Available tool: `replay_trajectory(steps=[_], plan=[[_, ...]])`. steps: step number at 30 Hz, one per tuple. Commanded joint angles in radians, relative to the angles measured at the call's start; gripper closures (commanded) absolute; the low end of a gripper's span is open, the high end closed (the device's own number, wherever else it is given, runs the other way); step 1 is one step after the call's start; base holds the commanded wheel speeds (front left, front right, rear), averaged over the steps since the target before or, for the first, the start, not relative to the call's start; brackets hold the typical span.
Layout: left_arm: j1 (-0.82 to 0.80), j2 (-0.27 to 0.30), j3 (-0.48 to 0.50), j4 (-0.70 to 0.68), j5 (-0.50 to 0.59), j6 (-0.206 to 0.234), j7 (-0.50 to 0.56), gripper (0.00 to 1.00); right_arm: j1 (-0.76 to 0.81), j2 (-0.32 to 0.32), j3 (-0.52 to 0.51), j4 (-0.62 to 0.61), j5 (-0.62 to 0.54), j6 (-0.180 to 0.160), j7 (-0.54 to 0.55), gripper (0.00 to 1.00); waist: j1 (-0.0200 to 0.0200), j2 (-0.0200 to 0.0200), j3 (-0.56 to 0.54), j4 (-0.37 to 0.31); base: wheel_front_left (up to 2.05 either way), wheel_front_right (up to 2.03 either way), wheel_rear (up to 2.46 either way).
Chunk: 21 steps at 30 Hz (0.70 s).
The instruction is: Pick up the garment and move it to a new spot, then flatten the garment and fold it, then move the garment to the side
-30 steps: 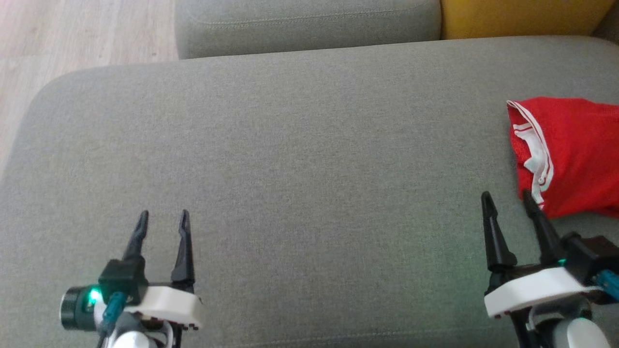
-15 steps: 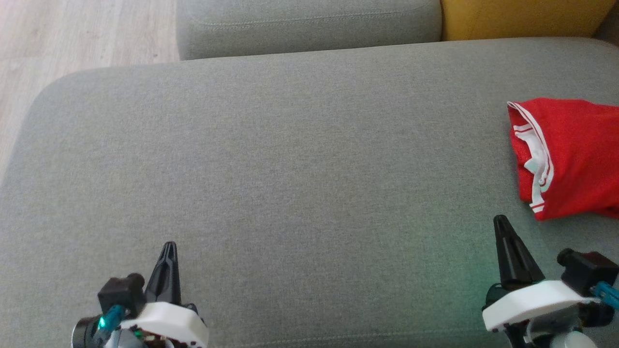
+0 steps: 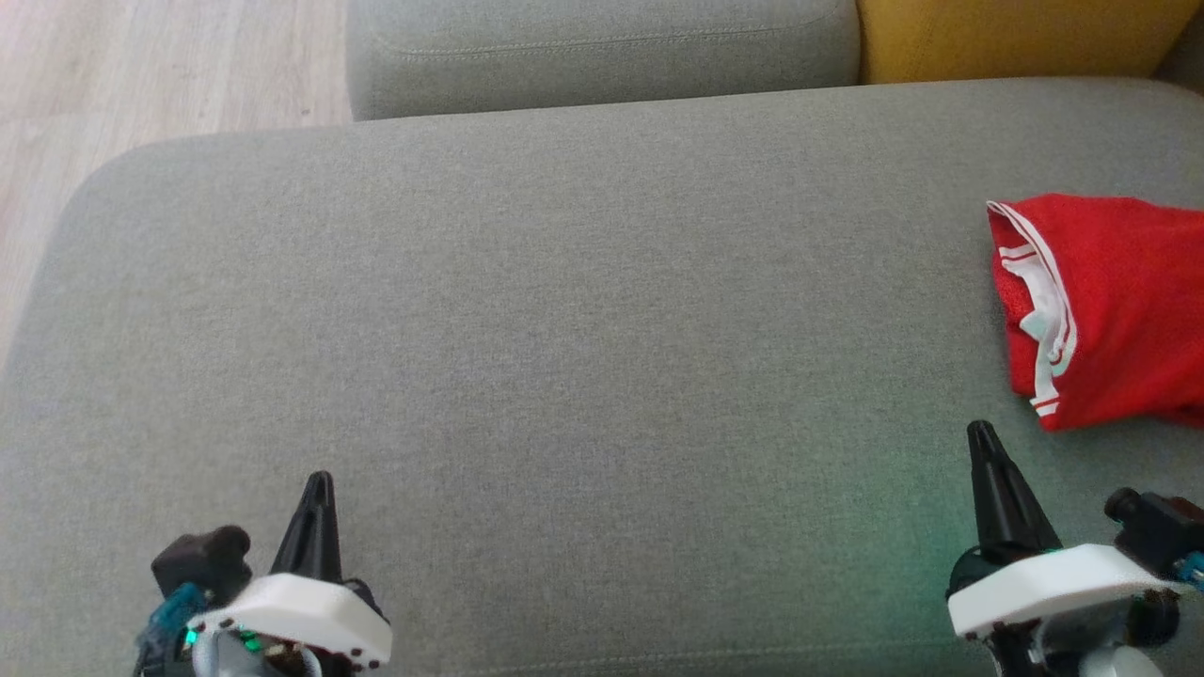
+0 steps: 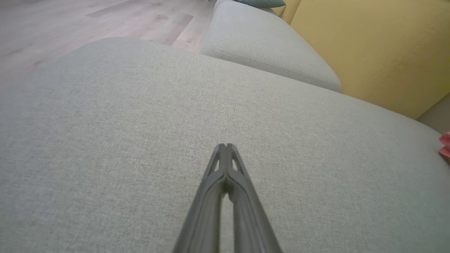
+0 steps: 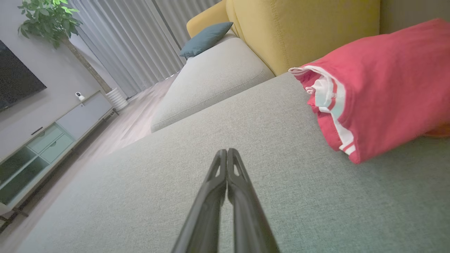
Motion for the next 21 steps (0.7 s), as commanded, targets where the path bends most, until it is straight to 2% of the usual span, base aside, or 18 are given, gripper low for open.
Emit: replay_trajectory(steps=[1,21], plan=[[-0.050,0.006,0.027,-0.026,-0.022,-0.013,0.000,1.00,-0.052,-0.017,0.002,-0.026,0.026,0.002,-0.001,1.00,0.0000,-0.0001,0.000,0.000,0.00,0.00,0.00],[-0.073,-0.013,0.090,-0.012,-0.262,-0.075,0.054,1.00,-0.085,-0.026,-0.007,0.019,0.276,0.003,0.007,1.00,0.0000,-0.0001,-0.009,0.004,0.00,0.00,0.00]])
